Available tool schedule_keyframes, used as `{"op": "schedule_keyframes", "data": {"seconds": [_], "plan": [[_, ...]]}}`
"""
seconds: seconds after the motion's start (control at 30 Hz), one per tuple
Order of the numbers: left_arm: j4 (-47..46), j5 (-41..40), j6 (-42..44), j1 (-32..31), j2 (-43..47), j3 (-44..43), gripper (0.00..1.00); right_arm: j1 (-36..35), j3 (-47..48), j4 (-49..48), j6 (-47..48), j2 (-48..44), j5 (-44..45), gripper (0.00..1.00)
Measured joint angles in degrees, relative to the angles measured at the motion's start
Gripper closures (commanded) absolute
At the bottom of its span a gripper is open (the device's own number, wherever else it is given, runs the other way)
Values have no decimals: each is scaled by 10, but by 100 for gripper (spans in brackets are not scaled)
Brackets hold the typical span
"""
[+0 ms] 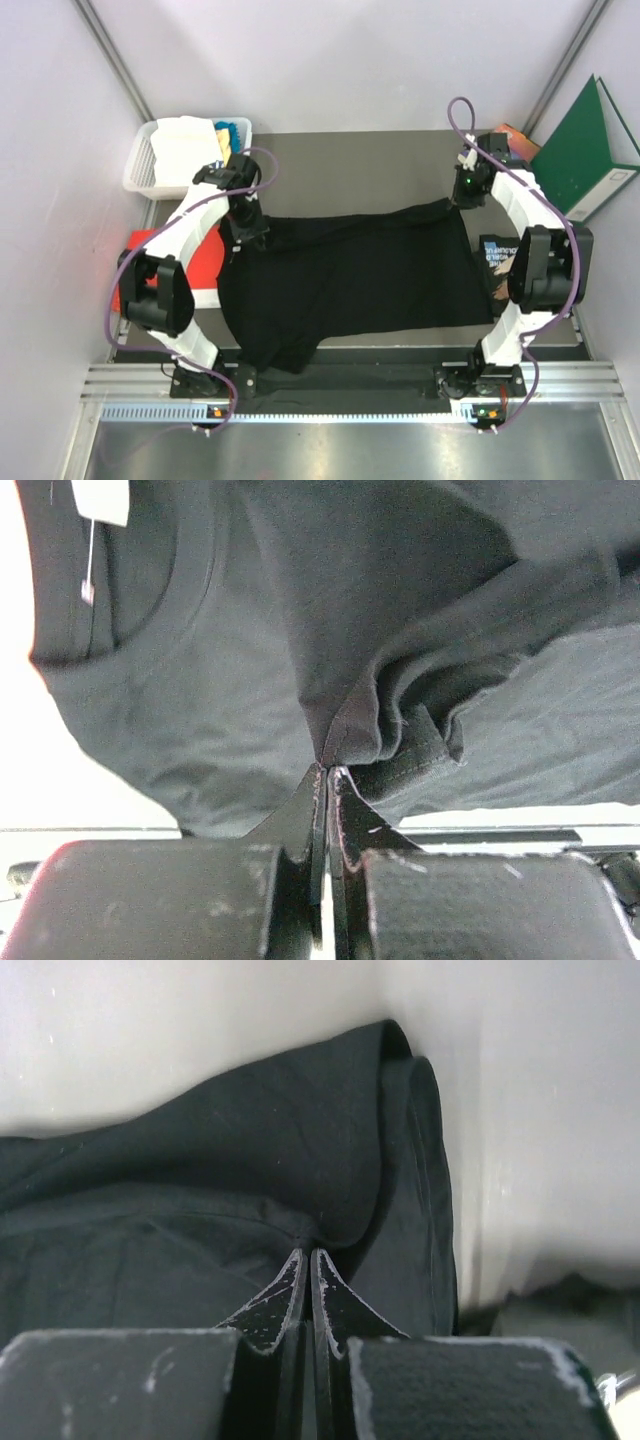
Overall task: Fold and stack the t-shirts
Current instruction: Fold the tshirt
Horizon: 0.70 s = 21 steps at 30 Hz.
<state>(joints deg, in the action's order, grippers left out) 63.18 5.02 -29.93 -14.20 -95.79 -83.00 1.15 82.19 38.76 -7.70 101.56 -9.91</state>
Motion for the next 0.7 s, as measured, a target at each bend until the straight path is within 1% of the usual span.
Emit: {"op": "schedule_keyframes", "data": {"seconds": [0.17,0.2,0.23,0.27,0.3,0.33,0.37,0.4,0.43,0.47,0.53,0.57,0.63,0.67,0.7], "plan": [[12,0,-24,-1,45,61,100,0,-25,34,-19,-38,10,100],[16,1,-30,-1,46,69,91,0,-30,42,-26,-40,12,100],[18,1,-34,-1,45,76,76,-1,-35,50,-32,-40,14,100],[20,1,-37,-1,43,83,58,-3,-43,56,-40,-40,16,100],[23,2,-43,-1,41,88,26,-3,-53,64,-47,-39,17,100],[29,2,-49,-1,39,92,1,-3,-62,72,-53,-38,18,100],[35,2,-53,-1,37,94,1,-3,-73,81,-59,-38,19,99],[41,1,-58,-1,35,95,1,-3,-81,91,-62,-35,19,90],[44,0,-64,-2,35,94,1,-3,-88,99,-66,-32,20,80],[46,-3,-67,-2,35,93,1,-3,-94,110,-69,-28,21,63],[51,-14,-70,-2,35,79,1,-3,-95,130,-72,-17,21,47],[50,-19,-70,-2,34,65,1,-3,-94,137,-74,-13,20,34],[48,-31,-65,-3,28,30,1,-3,-87,160,-69,-5,20,22],[43,-37,-61,-4,22,3,1,-3,-81,171,-64,-4,20,15],[36,-41,-58,-5,13,-15,1,-5,-73,179,-62,-4,20,13]]}}
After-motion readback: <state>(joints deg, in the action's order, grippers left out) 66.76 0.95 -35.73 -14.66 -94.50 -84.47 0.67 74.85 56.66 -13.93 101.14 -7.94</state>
